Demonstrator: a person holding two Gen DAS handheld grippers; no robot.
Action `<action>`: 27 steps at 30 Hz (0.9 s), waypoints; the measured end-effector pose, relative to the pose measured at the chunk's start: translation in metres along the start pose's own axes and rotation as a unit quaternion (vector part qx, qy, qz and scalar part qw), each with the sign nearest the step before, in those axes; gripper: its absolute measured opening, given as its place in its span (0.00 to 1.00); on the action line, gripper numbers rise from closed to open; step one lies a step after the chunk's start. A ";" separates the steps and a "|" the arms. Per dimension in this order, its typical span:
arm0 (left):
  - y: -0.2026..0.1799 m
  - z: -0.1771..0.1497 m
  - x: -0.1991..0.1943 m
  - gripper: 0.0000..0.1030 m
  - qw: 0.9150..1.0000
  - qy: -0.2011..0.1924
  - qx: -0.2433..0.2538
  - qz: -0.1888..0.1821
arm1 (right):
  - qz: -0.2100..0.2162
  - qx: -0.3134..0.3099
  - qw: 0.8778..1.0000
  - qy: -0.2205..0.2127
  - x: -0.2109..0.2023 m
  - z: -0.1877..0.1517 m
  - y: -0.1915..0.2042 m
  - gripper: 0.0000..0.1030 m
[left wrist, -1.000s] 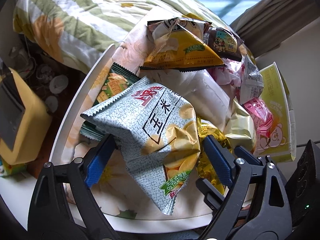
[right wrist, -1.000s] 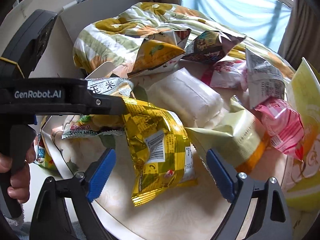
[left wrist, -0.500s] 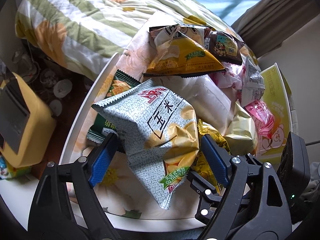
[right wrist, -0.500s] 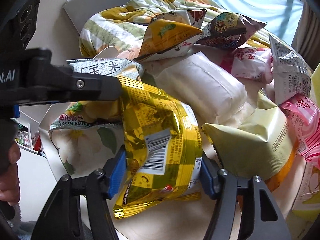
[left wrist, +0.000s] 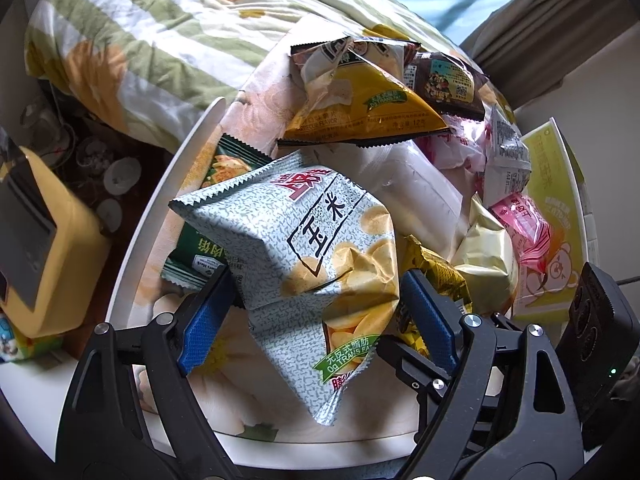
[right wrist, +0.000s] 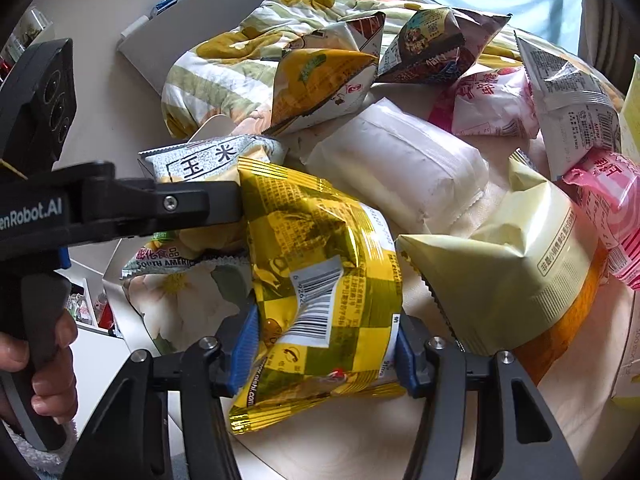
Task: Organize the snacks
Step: 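Lift both held bags and carry them over the box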
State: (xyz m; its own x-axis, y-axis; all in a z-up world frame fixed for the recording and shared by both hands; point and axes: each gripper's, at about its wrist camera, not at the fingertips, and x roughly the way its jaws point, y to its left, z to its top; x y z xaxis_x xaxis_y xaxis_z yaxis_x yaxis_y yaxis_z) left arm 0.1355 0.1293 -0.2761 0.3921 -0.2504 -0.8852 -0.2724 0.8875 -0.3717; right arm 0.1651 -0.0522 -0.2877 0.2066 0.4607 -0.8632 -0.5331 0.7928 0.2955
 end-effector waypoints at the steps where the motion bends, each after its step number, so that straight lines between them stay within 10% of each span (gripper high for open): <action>1: 0.000 0.000 0.001 0.78 1.000 0.001 0.002 0.001 | 0.001 0.002 1.000 -0.001 -0.002 -0.001 0.000 0.51; 13: -0.006 -0.001 -0.001 0.49 1.000 0.001 0.027 -0.005 | 0.003 0.015 1.000 -0.010 -0.011 -0.006 -0.003 0.51; 27: -0.014 -0.002 -0.059 0.46 0.996 -0.041 0.076 -0.023 | -0.015 0.025 0.998 -0.048 -0.047 -0.006 0.010 0.51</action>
State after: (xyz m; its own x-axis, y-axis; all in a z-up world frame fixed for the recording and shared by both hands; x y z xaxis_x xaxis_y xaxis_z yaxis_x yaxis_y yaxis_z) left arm 0.1145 0.1307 -0.2194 0.4728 -0.2662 -0.8400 -0.1186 0.9254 -0.3600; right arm 0.1449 -0.0685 -0.2469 0.3007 0.4702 -0.8298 -0.4842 0.8248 0.2919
